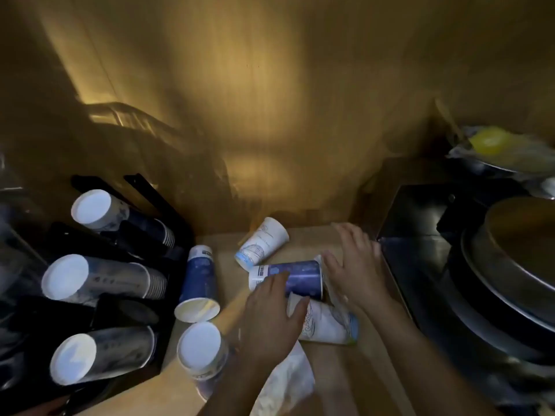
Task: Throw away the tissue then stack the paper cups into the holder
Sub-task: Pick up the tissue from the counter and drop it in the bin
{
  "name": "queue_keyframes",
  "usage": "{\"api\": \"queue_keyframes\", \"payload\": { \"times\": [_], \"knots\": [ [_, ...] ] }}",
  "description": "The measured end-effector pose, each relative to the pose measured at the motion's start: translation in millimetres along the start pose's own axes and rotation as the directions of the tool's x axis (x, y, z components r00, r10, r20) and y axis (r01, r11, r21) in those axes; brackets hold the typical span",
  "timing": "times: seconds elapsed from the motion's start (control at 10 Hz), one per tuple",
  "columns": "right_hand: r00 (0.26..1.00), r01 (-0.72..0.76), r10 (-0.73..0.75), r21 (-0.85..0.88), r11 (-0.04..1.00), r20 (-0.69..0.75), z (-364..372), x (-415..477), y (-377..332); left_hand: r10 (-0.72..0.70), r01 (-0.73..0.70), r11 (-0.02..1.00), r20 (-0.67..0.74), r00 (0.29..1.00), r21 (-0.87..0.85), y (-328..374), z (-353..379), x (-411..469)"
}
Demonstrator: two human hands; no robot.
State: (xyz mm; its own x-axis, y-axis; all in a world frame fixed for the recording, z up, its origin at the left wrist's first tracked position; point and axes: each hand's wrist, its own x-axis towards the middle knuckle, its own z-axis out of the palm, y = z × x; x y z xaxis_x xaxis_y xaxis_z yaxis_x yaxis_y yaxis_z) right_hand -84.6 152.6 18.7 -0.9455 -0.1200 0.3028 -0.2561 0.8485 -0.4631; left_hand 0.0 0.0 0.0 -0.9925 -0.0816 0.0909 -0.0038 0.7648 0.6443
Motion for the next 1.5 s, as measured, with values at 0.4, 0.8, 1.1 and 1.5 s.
{"api": "queue_keyframes", "payload": {
  "times": [0.4,0.8,1.1,1.5],
  "knots": [
    [0.966,-0.132,0.162,-0.153,0.979,0.203,50,-26,37,-0.285,0.265,0.956,0.184,0.941,0.124,-46,56,-40],
    [0.940,-0.248,0.277,-0.159,0.955,0.197,64,-34,53,-0.403,0.403,0.915,0.126,0.907,0.024,-55,65,-39],
    [0.943,-0.272,0.284,-0.090,0.958,0.172,52,-41,57,-0.354,0.287,0.907,0.189,0.916,0.307,-62,72,-28],
    [0.973,-0.227,0.229,0.098,0.969,-0.004,20,-19,45,-0.325,0.319,0.946,-0.126,0.938,-0.064,-28,26,4]
  ]
}}
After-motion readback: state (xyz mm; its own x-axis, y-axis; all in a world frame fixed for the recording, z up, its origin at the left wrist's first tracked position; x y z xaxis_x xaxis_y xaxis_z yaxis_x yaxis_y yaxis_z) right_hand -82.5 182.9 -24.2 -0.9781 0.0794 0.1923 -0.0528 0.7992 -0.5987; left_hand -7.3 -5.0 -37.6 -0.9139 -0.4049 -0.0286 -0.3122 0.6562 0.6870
